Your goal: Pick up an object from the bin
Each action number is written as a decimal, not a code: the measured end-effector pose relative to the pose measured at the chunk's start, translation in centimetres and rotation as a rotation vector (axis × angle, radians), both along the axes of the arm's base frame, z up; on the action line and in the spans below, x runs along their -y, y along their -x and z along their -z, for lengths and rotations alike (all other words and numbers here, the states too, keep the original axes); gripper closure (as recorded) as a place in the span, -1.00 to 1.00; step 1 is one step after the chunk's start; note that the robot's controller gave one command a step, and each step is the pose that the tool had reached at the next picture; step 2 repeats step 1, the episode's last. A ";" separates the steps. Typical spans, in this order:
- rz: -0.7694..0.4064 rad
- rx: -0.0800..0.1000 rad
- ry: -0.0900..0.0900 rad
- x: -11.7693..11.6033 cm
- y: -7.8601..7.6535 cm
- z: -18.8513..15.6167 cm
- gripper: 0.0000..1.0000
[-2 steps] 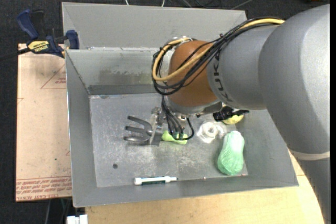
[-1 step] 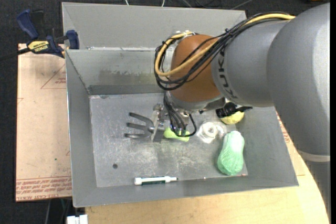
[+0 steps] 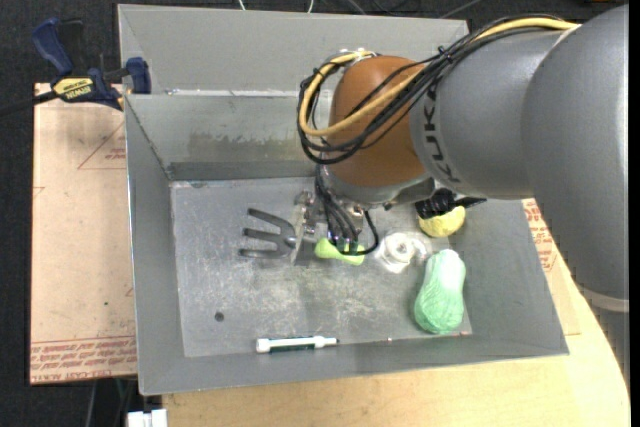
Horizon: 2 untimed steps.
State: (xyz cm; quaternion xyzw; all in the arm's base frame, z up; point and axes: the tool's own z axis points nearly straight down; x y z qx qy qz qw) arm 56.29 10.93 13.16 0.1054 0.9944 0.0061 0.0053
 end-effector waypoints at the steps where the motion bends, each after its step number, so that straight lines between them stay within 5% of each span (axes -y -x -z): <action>1: -0.001 -0.005 0.000 0.0 0.1 -4.3 1.00; 2: -0.001 -0.005 0.000 0.0 0.1 -4.3 1.00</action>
Offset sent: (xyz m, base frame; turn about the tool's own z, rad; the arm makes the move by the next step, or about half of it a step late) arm -0.0019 -0.0002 0.0459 -0.0003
